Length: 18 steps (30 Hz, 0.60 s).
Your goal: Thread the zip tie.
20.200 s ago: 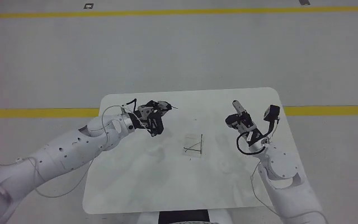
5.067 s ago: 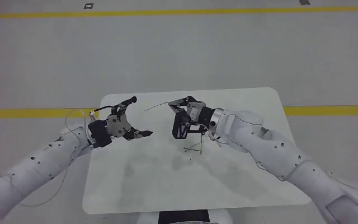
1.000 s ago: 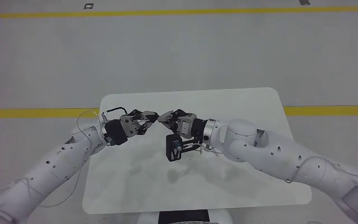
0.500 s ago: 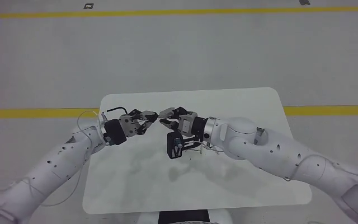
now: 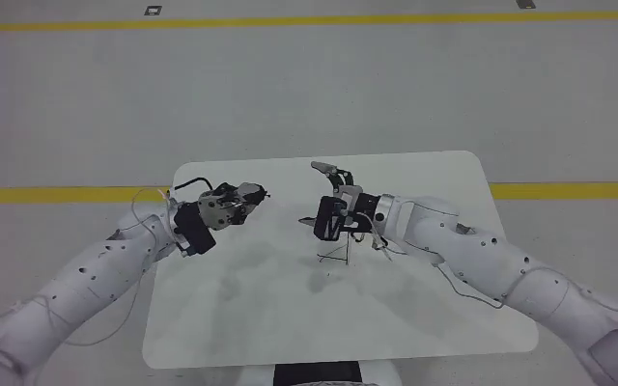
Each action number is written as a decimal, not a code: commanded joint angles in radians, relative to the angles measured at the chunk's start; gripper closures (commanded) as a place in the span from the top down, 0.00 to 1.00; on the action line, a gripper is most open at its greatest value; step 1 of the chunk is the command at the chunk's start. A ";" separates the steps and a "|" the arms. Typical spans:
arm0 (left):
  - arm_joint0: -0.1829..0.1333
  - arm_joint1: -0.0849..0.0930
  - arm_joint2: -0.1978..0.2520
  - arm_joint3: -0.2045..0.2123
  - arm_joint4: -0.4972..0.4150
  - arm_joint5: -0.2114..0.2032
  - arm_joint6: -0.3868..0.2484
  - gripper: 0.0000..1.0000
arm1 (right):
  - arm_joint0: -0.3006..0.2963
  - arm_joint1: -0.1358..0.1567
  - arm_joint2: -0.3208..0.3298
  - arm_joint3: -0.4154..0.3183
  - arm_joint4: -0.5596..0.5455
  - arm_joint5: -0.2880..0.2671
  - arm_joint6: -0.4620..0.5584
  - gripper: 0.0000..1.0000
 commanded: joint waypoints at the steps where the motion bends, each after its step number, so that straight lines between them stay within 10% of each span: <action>1: -0.048 0.012 0.078 0.017 0.000 0.078 0.033 0.00 | -0.016 -0.001 0.018 0.019 0.065 -0.031 0.002 1.00; 3: -0.080 0.018 0.137 0.035 0.000 0.129 0.073 0.00 | -0.016 -0.001 0.018 0.019 0.065 -0.031 0.002 1.00; 14: -0.079 0.017 0.135 0.035 0.000 0.137 0.060 0.00 | -0.016 -0.001 0.018 0.019 0.065 -0.031 0.002 1.00; 18: -0.076 0.010 0.136 0.054 0.000 0.220 0.071 0.00 | -0.016 -0.001 0.018 0.019 0.065 -0.031 0.002 1.00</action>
